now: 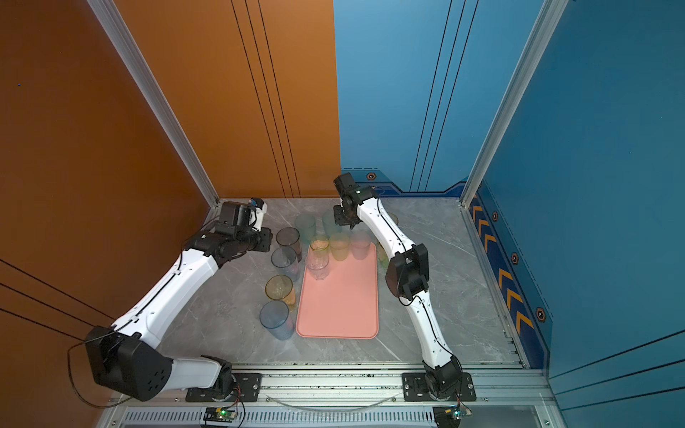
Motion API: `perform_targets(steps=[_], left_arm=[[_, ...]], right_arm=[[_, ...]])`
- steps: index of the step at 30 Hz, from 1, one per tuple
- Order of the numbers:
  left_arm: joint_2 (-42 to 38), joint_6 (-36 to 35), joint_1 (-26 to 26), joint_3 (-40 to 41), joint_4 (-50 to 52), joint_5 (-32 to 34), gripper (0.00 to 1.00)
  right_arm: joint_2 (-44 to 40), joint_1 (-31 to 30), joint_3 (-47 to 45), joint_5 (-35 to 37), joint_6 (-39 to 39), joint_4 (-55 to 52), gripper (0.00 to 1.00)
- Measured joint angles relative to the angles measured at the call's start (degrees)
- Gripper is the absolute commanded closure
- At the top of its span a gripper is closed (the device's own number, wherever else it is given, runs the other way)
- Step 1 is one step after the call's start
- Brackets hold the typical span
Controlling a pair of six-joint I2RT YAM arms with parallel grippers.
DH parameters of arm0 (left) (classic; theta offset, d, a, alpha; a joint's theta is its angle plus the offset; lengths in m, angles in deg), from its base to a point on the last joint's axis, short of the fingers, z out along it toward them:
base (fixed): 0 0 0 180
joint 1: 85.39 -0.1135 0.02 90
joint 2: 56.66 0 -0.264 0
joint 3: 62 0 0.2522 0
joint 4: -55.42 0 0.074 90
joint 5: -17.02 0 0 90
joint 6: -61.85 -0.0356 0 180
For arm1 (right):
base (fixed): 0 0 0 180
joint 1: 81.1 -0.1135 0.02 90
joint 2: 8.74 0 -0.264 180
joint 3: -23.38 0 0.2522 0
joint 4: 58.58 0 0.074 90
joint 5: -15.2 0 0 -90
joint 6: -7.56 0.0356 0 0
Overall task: Place the glasses into the tray
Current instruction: Pick up the glass from the top-center of the table.
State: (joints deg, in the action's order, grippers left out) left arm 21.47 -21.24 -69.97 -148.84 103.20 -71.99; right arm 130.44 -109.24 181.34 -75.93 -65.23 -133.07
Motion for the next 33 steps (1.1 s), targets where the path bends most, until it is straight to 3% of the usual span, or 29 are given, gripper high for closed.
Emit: perform_targets(steps=[33], left_arm=[[0.0, -0.7, -0.5, 0.1, -1.1, -1.5, 0.74]], right_arm=[[4.8, 0.0, 0.9, 1.4, 4.1, 8.5, 0.75]])
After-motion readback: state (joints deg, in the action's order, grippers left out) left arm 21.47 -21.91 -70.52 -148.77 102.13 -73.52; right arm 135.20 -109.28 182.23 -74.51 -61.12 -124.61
